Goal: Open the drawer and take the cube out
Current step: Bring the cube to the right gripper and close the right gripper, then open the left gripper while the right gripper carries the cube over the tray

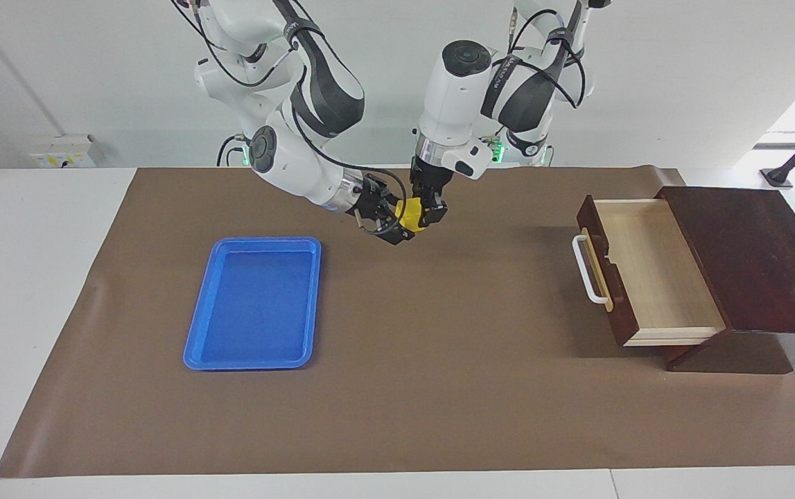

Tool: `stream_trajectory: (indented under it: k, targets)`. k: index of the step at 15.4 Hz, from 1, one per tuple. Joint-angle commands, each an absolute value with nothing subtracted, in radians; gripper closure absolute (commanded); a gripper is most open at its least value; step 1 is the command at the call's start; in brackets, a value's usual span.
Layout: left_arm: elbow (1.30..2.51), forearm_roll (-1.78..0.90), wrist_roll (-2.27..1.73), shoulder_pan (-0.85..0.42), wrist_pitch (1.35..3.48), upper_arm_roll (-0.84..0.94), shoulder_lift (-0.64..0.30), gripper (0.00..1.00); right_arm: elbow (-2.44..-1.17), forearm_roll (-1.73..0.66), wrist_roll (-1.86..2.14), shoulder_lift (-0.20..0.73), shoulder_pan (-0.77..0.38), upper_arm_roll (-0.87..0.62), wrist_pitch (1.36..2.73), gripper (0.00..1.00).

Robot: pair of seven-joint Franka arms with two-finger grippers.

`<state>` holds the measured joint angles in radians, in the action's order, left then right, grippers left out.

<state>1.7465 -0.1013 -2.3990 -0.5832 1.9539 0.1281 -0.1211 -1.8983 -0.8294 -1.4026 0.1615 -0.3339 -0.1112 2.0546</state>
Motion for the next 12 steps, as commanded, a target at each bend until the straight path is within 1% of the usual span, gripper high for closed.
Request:
stream_trajectory:
  k: [1, 8, 9, 10, 11, 12]
  targets:
    - [1.77, -0.094, -2.399, -0.6, 1.968, 0.114, -0.103, 1.0, -1.888, -0.824, -1.437, 0.169, -0.345, -0.112, 2.091, 1.0]
    - [1.77, -0.094, -2.399, -0.597, 1.959, 0.114, -0.101, 1.0, -1.864, -0.825, -1.428, 0.173, -0.333, -0.112, 2.077, 1.0]
    - [1.766, -0.094, -2.398, -0.592, 1.959, 0.114, -0.103, 0.93, -1.852, -0.824, -1.43, 0.178, -0.328, -0.112, 2.071, 1.0]
    - [1.763, -0.092, -2.396, -0.588, 1.957, 0.112, -0.103, 0.26, -1.844, -0.825, -1.43, 0.182, -0.325, -0.11, 2.065, 1.0]
    - [1.761, -0.089, -2.396, -0.586, 1.953, 0.11, -0.101, 0.0, -1.839, -0.825, -1.43, 0.183, -0.322, -0.107, 2.057, 1.0]
    - [1.759, -0.069, -2.396, -0.58, 1.938, 0.107, -0.097, 0.0, -1.827, -0.825, -1.43, 0.184, -0.312, -0.107, 2.053, 1.0]
